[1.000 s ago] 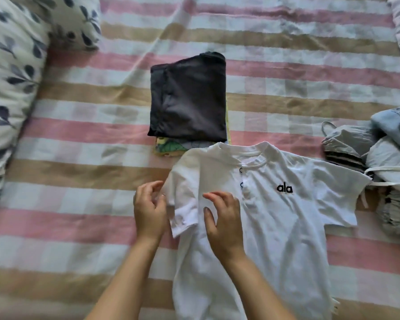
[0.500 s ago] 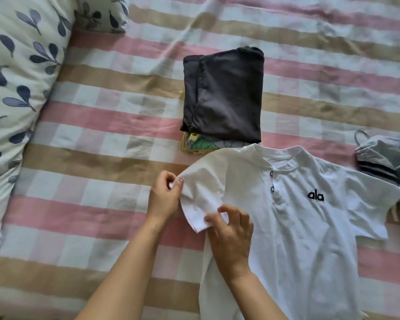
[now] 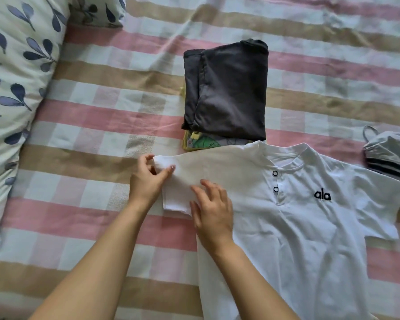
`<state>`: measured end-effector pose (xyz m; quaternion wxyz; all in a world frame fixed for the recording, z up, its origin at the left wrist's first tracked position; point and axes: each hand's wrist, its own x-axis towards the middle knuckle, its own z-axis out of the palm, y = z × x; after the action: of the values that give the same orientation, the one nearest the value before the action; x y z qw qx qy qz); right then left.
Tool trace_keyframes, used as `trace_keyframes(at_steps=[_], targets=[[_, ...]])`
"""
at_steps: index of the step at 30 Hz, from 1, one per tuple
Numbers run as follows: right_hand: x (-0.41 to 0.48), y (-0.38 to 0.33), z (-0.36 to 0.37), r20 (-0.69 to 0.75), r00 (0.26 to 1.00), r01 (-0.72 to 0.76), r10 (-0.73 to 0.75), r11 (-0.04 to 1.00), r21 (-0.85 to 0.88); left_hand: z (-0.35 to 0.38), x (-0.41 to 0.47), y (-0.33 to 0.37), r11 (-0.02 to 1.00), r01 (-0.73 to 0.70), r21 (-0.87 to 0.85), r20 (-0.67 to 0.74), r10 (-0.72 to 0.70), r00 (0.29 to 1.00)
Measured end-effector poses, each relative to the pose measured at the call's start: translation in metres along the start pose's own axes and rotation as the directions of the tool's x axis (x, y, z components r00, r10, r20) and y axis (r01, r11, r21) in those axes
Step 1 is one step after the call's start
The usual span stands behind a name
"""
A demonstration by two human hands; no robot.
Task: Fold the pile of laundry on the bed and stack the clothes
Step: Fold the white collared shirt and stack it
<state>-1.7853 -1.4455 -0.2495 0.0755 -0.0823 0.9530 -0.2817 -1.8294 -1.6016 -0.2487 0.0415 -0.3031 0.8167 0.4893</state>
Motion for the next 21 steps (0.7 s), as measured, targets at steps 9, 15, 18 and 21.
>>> trace_keyframes(at_steps=[9, 15, 18, 21], targets=[[0.02, -0.009, -0.019, 0.099, 0.989, -0.146, 0.112, 0.862, 0.486, 0.004, -0.034, 0.01, 0.982, -0.119, -0.145, 0.002, 0.121, 0.993], [0.002, -0.006, -0.042, 0.262, 0.925, -0.35, 0.277, 0.345, 0.871, 0.03, -0.064, 0.054, 0.936, -0.141, -0.322, 0.199, 0.213, 0.957], [-0.002, 0.019, -0.047, 0.213, 0.874, -0.381, 0.438, 0.342, 0.859, 0.056, -0.065, 0.065, 0.956, -0.077, -0.285, 0.394, 0.19, 0.899], [-0.001, 0.044, -0.042, 0.21, 0.805, -0.503, 0.555, 0.449, 0.739, 0.076, -0.061, 0.06, 0.976, -0.175, -0.13, 0.379, 0.212, 0.901]])
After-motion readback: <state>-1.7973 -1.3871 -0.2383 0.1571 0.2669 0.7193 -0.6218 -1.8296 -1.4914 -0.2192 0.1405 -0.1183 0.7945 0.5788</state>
